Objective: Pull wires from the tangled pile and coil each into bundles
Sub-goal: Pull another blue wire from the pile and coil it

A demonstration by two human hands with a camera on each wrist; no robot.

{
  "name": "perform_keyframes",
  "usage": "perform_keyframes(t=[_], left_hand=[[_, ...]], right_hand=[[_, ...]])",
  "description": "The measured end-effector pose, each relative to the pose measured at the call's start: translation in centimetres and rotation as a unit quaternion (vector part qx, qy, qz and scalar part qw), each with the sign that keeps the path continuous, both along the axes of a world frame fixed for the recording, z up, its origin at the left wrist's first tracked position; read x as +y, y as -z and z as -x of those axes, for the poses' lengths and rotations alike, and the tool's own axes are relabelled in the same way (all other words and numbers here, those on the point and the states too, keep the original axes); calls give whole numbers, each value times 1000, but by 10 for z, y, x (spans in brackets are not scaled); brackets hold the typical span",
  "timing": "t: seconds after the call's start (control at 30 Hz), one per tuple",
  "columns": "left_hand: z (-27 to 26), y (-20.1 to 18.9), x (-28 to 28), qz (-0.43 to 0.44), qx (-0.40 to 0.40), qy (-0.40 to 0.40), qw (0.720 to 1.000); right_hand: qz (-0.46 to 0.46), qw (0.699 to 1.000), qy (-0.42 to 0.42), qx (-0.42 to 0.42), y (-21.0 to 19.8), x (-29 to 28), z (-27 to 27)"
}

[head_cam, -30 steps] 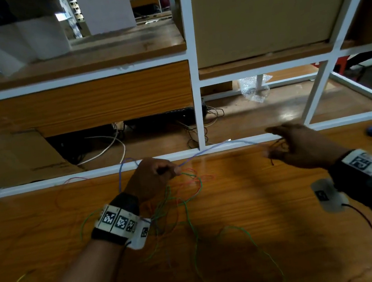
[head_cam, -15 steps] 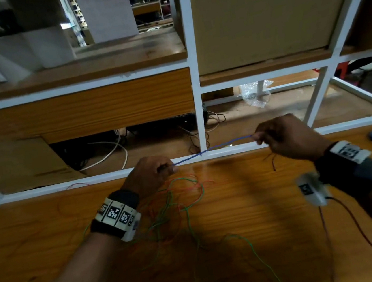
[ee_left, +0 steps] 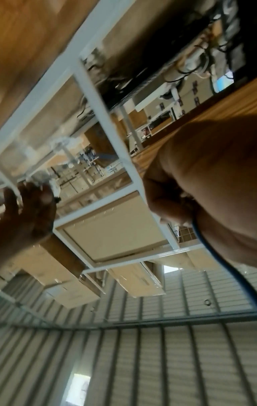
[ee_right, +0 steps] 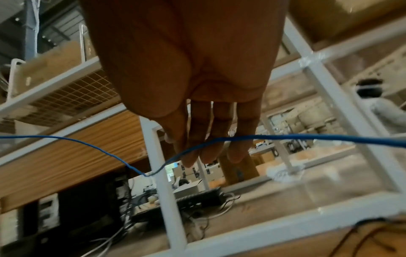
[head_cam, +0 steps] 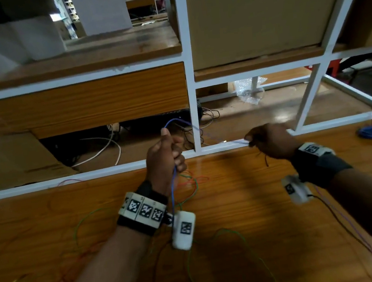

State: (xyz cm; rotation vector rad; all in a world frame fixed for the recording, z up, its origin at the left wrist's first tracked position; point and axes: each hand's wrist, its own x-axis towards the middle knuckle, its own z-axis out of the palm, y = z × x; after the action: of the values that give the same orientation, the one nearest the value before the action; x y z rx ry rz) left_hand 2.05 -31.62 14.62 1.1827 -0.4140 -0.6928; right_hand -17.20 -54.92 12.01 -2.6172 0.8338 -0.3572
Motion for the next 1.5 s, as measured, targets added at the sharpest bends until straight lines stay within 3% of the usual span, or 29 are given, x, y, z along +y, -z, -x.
perform_keyframes(t=[0.13,0.3,0.43,0.57,0.7,0.8,0.87,0.93,1.03,1.1,1.17,1.23,1.3,1.37,1.43,1.5], left_hand=[[29,-3,-16,36,11,-49,998],[55,4,-31,22,9,-93,995],[68,7,-43,9,23,-125,992],[71,8,-53,12,20,-111,994],[61,13,-47,-115,-47,9,992],[59,17,-28,-271,-176,125,938],[63,16,-17,-315,-291,131,894],[71,9,-11,-284,-395,100,868],[92,-6,-20,-166,-523,55,834],[104,-6,-41,-124,-585,110,794],[114,2,-63,-127,-586,200,775],[121,12,-78,-112,-555,234,791],[124,17,-88,-102,-512,211,827],[122,18,-97,-90,-490,160,852],[122,15,-106,-88,-486,134,859],[125,16,-119,-101,-497,122,853]], right_hand=[[-57,998,-38,-9,14,37,3],[-162,978,-43,-124,-6,106,23],[-387,911,-80,-120,-18,155,35],[-457,862,-109,-190,-4,160,43],[-513,814,-37,-270,-13,136,62],[-513,806,0,-295,-17,115,78],[-490,819,28,-295,-17,101,86],[-468,834,40,-288,-15,89,93],[-460,846,28,-269,-13,81,99],[-466,846,12,-259,-12,78,101],[-474,842,1,-260,-11,75,105],[-485,833,-3,-267,-11,69,111],[-516,809,-2,-281,-9,62,122],[-587,754,-14,-295,-4,58,134],[-661,686,-51,-300,3,56,146],[-700,642,-102,-294,10,54,156]])
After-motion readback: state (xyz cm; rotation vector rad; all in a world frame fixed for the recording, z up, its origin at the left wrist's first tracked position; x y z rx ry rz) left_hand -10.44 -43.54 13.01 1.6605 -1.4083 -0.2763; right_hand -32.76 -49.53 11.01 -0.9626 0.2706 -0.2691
